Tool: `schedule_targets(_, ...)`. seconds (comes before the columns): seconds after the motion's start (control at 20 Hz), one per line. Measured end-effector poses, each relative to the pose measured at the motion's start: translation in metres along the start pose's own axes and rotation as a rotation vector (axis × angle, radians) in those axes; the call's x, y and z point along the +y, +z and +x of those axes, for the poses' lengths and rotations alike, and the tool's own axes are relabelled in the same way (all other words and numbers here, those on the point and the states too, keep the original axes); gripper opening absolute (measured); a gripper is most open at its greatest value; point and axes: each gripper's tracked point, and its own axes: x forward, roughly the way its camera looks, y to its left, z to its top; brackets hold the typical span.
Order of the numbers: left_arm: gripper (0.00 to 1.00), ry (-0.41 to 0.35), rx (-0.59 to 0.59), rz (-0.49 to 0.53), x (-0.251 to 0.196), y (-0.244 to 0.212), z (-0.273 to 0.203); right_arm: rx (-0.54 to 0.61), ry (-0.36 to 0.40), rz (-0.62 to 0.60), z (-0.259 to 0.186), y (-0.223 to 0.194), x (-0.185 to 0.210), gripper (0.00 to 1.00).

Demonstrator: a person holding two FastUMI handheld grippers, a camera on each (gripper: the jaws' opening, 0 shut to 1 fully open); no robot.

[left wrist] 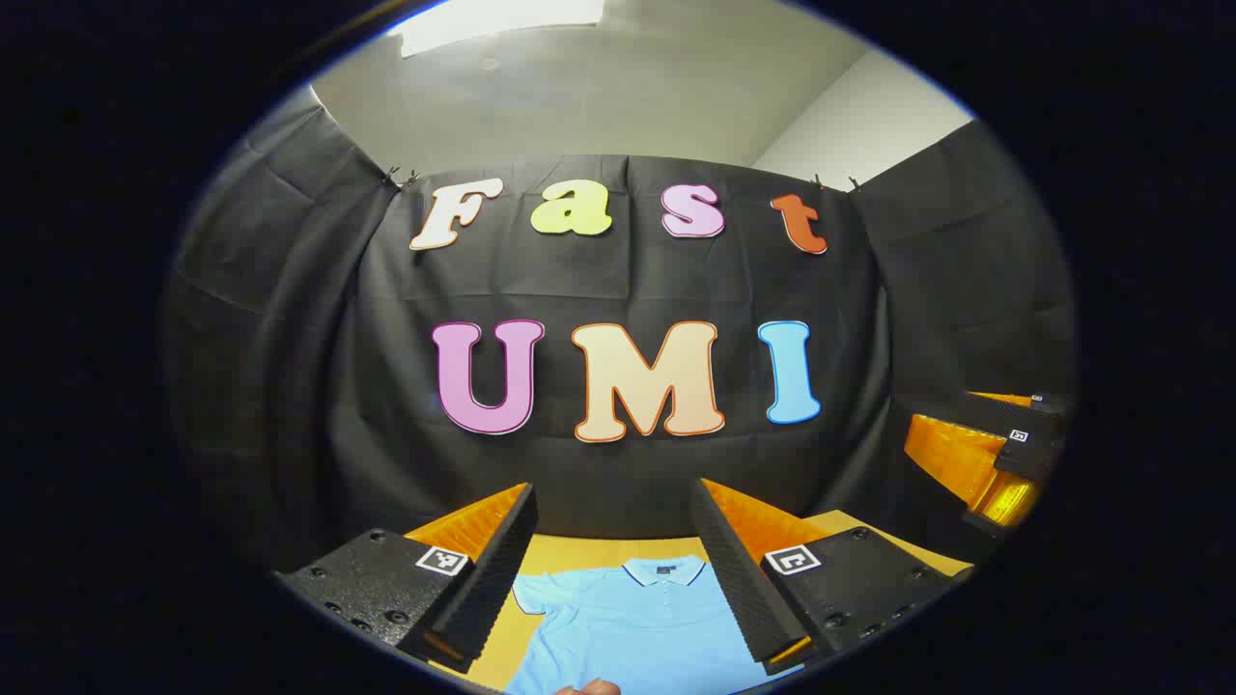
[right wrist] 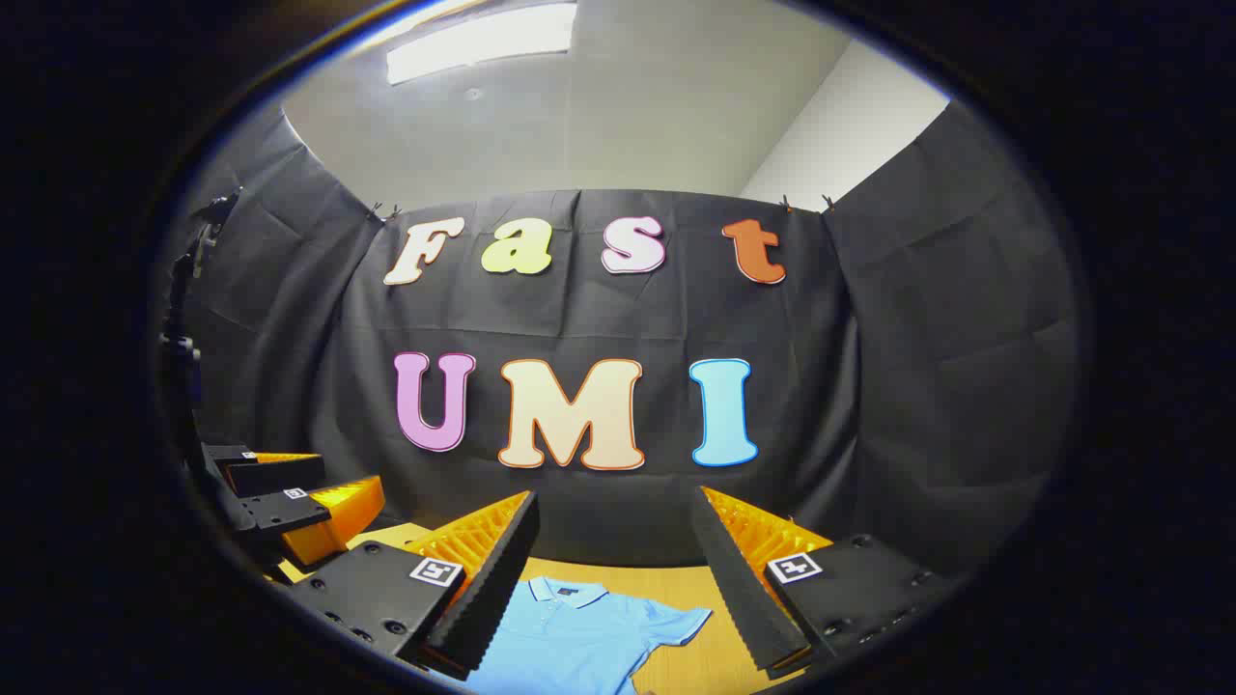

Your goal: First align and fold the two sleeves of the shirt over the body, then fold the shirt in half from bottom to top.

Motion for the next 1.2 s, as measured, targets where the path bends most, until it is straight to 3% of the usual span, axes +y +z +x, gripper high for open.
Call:
schedule_targets(0.8,0.95,0.001,0.067,-0.001,0.029,-0.025,0.022,0.082,-0.030,0.032,0.013,-0.032,0.020,0.98)
schedule_targets(1.2,0.96,0.033,0.061,0.006,0.056,-0.025,0.043,0.161,-0.053,-0.017,0.054,-0.090,0.005,0.99)
